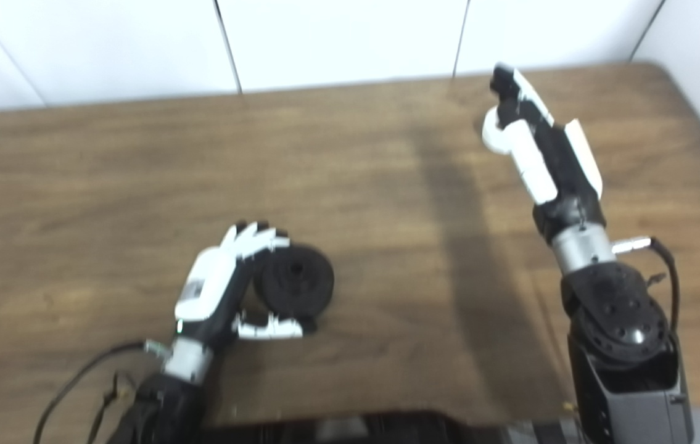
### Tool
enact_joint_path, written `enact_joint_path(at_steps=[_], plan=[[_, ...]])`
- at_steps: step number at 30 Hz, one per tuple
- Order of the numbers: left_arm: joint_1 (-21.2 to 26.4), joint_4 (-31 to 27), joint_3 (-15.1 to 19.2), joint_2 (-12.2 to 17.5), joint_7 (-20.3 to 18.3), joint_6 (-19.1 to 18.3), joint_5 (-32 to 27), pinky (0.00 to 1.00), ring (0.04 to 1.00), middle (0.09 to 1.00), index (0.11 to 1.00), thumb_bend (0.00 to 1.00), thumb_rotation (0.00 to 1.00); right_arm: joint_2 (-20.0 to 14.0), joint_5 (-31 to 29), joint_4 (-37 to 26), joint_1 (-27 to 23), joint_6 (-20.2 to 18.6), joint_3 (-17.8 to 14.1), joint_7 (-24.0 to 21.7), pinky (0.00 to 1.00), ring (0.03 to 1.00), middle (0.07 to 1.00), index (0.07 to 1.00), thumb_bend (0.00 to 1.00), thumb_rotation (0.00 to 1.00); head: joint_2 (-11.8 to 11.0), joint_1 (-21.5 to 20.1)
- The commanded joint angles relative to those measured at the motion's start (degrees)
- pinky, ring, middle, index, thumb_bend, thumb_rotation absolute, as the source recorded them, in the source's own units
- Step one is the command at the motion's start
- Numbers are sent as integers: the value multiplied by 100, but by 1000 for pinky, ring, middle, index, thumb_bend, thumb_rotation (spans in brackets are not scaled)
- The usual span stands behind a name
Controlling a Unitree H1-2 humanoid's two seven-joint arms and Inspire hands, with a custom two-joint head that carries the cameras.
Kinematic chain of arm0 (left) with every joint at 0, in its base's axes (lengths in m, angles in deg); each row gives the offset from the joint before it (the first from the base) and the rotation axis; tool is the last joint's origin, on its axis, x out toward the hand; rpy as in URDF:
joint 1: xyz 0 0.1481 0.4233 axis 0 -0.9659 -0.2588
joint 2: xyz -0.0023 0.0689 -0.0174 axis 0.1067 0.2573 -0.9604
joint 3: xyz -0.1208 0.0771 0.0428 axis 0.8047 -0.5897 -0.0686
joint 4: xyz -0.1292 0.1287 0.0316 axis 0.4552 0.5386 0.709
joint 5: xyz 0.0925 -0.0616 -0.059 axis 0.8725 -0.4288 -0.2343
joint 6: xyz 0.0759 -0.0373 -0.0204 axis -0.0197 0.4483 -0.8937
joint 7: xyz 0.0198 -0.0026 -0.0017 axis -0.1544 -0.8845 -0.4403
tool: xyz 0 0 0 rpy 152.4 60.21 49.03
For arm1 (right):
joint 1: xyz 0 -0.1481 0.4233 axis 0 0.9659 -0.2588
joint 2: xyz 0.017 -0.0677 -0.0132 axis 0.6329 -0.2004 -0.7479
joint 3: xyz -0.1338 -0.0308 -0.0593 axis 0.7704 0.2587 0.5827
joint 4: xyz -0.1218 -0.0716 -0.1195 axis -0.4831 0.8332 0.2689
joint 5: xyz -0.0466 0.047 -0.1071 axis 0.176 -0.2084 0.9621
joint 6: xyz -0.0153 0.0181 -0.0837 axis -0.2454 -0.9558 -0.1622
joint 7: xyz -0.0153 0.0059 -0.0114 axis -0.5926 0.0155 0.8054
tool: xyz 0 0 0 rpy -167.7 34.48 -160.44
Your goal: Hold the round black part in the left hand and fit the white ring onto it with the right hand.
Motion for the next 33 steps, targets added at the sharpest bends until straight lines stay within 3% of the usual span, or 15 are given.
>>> enact_joint_path(at_steps=[1,6,11,19,25,33], plan=[[-237,894,17,168,136,-138,123,1000,926,835,484,524,62,-155,158,10,-240,253,-3,-65,943,961,936,938,603,837,-60,-28],[-199,1175,13,175,356,-34,112,1000,927,837,485,524,63,-335,652,291,-374,486,136,-114,887,938,925,927,590,865,-373,-145],[-146,1483,9,204,586,119,114,1000,921,837,484,525,63,-542,975,563,-520,601,226,-140,941,955,938,927,572,870,-727,-280],[-102,1712,60,213,689,227,43,1000,918,826,483,525,62,-703,1476,753,-614,515,330,-151,921,951,955,914,584,831,-1011,-540],[-74,1803,96,237,716,279,27,1000,917,825,483,525,60,-787,1690,1016,-765,535,293,-167,914,946,958,920,609,736,-1122,-709],[-74,1813,136,245,673,297,-12,1000,915,824,482,525,57,-1057,1986,1491,-1140,591,264,-197,898,949,958,930,716,546,-1174,-832]])
